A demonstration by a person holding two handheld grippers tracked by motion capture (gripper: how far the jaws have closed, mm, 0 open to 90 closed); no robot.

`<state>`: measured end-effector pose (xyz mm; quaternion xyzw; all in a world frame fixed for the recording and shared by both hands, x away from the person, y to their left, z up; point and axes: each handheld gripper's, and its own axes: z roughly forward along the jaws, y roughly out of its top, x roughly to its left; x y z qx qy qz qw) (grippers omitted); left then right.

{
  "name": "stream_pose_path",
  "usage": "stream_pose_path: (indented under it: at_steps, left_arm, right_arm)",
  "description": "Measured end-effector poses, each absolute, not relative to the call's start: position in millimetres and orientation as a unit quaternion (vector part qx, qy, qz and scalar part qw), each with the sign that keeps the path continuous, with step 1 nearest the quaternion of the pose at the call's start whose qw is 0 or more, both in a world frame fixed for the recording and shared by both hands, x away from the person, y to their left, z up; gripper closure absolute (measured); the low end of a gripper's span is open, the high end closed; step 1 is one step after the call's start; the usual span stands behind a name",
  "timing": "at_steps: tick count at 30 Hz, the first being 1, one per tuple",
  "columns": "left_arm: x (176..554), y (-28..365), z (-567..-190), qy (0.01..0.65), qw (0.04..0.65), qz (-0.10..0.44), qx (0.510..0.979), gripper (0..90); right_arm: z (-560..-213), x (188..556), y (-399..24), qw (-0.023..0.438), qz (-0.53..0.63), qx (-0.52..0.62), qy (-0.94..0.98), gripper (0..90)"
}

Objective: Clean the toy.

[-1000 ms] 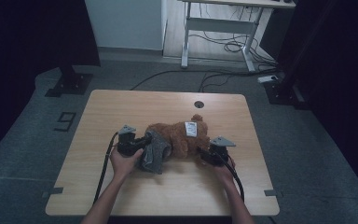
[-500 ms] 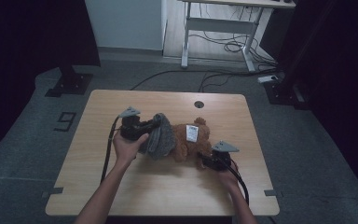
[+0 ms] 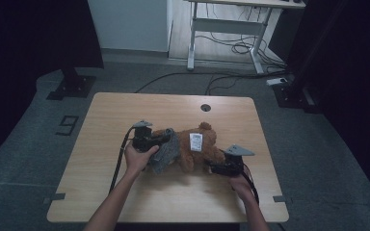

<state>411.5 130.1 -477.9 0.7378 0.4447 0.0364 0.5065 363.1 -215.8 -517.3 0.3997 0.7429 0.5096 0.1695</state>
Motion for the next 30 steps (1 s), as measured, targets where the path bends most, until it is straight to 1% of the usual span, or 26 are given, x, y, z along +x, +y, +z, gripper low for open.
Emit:
stream_pose_path:
  at_steps: [3,5,6,8,11,16,20,23,26,28,30]
  left_arm:
    - [397.5,133.8,-484.5,0.436,0.521,0.036,0.733,80.1]
    - [389.2,137.7,-489.4,0.431,0.528,0.033,0.731,80.2]
    - [385.3,140.4,-491.2,0.43,0.531,0.03,0.73,80.2]
    - [378.5,145.4,-494.5,0.429,0.534,0.024,0.729,80.2]
    - [369.9,151.3,-496.9,0.425,0.535,0.019,0.73,80.2]
    - [359.0,154.0,-494.8,0.42,0.541,0.022,0.728,80.1]
    - [351.3,148.8,-469.1,0.403,0.558,0.052,0.723,80.4]
    - [349.4,132.1,-442.0,0.378,0.581,0.065,0.718,80.4]
    - [353.8,97.4,-421.5,0.349,0.582,0.064,0.732,80.3]
    - [360.0,69.0,-416.6,0.335,0.578,0.051,0.742,80.3]
    - [368.3,41.6,-418.9,0.332,0.562,0.043,0.757,80.2]
  right_arm:
    - [-507.3,356.1,-217.4,0.169,0.513,0.391,0.745,25.5]
    - [-506.4,353.4,-212.1,0.161,0.515,0.383,0.75,27.7]
    - [-507.3,352.9,-208.7,0.158,0.512,0.374,0.757,30.4]
    - [-510.5,352.7,-202.0,0.142,0.507,0.359,0.771,39.8]
    - [-517.7,352.5,-195.6,0.126,0.497,0.353,0.783,49.3]
    - [-526.9,347.5,-189.3,0.128,0.48,0.346,0.796,56.7]
    - [-530.8,347.5,-187.6,0.125,0.485,0.353,0.791,59.3]
    - [-531.8,347.9,-184.7,0.123,0.49,0.355,0.787,59.4]
    - [-532.5,348.2,-182.0,0.124,0.493,0.357,0.784,59.4]
    - [-532.5,347.8,-181.7,0.125,0.493,0.36,0.782,59.4]
    - [-532.3,347.0,-182.4,0.124,0.492,0.365,0.78,59.4]
